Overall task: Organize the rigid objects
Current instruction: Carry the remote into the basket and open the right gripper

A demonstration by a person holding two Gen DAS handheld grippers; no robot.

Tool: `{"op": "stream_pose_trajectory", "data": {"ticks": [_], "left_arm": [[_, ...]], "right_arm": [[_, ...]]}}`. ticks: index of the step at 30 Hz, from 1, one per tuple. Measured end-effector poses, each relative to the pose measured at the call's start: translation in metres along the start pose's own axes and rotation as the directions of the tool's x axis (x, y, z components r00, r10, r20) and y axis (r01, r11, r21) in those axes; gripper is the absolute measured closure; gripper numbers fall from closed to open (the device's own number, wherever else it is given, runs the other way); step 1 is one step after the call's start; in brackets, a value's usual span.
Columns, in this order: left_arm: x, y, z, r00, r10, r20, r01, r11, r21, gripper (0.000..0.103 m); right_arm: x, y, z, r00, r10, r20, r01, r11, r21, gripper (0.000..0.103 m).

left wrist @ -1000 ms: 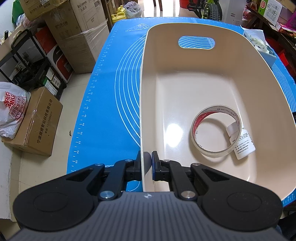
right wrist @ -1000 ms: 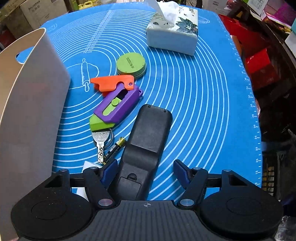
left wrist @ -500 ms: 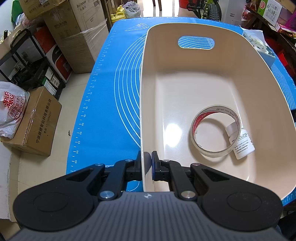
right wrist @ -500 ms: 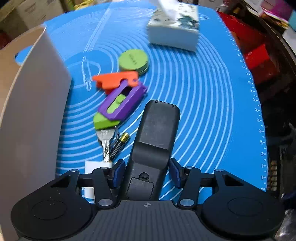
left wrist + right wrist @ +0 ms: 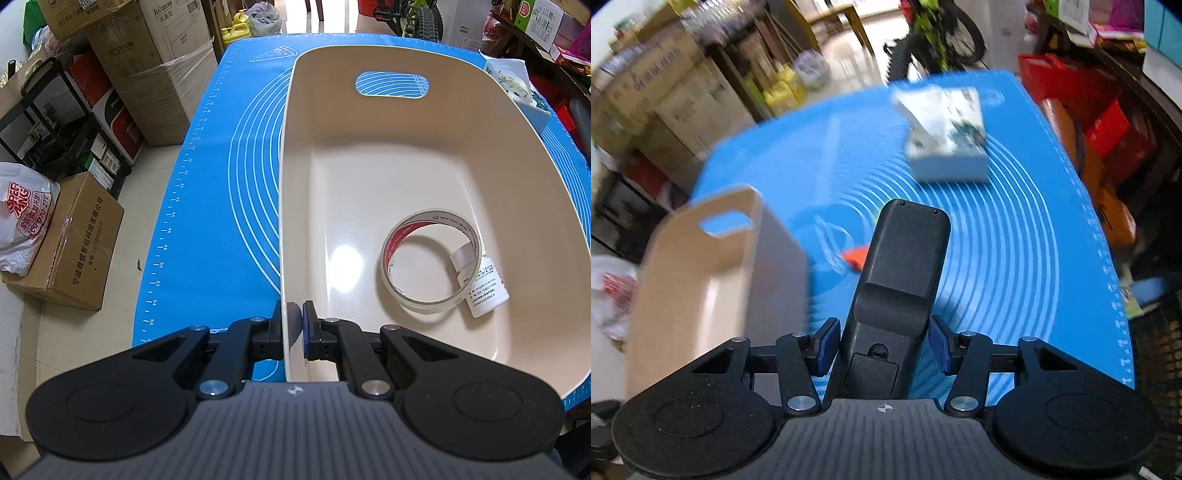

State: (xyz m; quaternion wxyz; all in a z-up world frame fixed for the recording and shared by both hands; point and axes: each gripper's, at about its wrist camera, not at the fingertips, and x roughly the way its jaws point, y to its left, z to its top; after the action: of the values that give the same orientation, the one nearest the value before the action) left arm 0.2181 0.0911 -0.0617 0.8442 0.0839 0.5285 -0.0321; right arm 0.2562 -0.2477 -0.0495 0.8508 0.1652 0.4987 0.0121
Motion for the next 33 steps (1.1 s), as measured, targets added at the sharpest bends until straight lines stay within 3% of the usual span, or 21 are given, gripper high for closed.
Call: {"op": "stream_pose_trajectory", "data": {"ticks": [7, 11, 16, 20, 28, 33], "left_arm": [[0.0, 0.001, 0.0, 1.0, -0.001, -0.002, 0.001, 1.0, 0.002, 0.094], [-0.001, 0.001, 0.0, 1.0, 0.0, -0.005, 0.0, 1.0, 0.006, 0.094], [0.0, 0.002, 0.001, 1.0, -0.003, -0.008, 0.003, 1.0, 0.006, 0.094], [0.0, 0.002, 0.001, 1.0, -0.003, -0.007, 0.003, 1.0, 0.01, 0.094], [0.0, 0.002, 0.001, 1.0, -0.006, -0.008, 0.006, 1.0, 0.019, 0.094], [0.001, 0.001, 0.001, 1.0, -0.006, -0.008, 0.006, 1.0, 0.023, 0.094]], "right_arm": [[-0.036, 0.056, 0.003, 0.987, 0.121, 0.108, -0.104, 0.983, -0.15, 0.047], [-0.036, 0.095, -0.003, 0.977, 0.193, 0.091, -0.168, 0.958, -0.232, 0.047], [-0.019, 0.14, -0.013, 0.973, 0.224, 0.055, -0.192, 0.919, -0.344, 0.047], [0.0, 0.17, -0.024, 0.979, 0.204, 0.013, -0.179, 0.888, -0.423, 0.047], [0.045, 0.195, -0.059, 0.995, 0.062, -0.078, -0.094, 0.842, -0.532, 0.047], [0.062, 0.192, -0.072, 0.992, 0.018, -0.128, -0.084, 0.844, -0.529, 0.046]]}}
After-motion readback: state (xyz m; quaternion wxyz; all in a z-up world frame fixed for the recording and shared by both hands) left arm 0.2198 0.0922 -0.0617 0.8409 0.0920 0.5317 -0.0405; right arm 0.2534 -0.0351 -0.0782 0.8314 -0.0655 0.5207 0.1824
